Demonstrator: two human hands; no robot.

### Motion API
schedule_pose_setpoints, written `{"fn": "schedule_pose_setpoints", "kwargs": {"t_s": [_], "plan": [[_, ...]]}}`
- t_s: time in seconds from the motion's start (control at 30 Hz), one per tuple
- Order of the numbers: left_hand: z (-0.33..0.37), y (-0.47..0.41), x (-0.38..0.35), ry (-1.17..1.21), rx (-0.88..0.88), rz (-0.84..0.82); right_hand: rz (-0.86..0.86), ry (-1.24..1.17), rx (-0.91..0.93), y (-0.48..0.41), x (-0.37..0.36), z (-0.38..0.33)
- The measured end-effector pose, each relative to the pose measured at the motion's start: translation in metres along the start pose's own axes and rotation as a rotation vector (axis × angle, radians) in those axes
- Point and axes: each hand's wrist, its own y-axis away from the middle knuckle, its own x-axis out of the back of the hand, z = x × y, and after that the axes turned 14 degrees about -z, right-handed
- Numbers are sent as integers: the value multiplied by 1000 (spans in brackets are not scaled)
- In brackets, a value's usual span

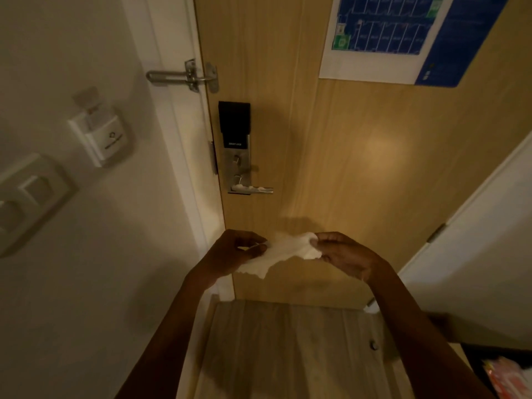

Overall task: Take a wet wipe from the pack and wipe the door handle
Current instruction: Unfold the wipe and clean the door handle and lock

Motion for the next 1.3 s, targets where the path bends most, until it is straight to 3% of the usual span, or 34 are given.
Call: {"fn": "schedule_pose_setpoints", "kwargs": {"t_s": [0.1,0.53,0.63,0.93,1.17,1.3], "plan": [[-8,6,3,-4,10,24,23,-137,64,-5,2,6],[-32,27,17,31,7,82,88,-301,203,-18,-13,-14],[-42,30,20,74,-2,63,89,-215,219,-22,-22,-31],[-49,24,20,269,20,-38,0,364,153,-31,-52,-85],[-26,-1,14,411,-2,-65,-62,475,114,-39,-54,-107],[-20,-18,13,390,-20,18,-8,483,95,-41,-47,-111]]}}
